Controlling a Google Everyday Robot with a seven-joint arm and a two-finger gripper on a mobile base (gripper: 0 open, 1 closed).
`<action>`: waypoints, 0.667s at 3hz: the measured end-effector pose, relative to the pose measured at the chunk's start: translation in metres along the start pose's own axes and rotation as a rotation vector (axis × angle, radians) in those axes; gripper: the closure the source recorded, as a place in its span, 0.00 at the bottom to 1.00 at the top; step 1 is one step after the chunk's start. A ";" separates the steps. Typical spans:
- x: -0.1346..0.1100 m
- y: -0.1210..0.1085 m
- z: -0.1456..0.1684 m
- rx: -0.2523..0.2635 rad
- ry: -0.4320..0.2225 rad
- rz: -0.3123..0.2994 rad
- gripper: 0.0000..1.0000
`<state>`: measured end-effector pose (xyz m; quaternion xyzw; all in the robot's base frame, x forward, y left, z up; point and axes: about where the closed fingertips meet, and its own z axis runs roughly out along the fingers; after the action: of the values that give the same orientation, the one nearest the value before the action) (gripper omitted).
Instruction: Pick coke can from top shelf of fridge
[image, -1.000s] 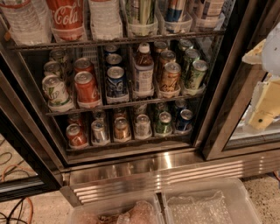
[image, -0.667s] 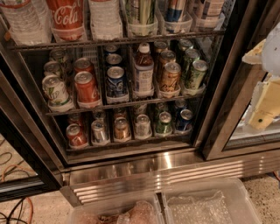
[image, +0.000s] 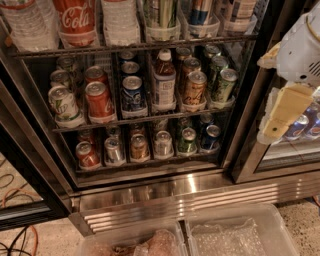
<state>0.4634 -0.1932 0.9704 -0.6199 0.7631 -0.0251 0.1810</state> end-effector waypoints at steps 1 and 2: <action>-0.033 -0.002 0.018 -0.017 -0.042 -0.077 0.00; -0.034 -0.002 0.018 -0.016 -0.043 -0.079 0.00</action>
Offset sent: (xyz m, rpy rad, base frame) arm 0.0113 0.0287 -0.0071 0.0156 -0.0067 0.0733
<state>0.4768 -0.1584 0.9622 -0.6515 0.7341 -0.0126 0.1911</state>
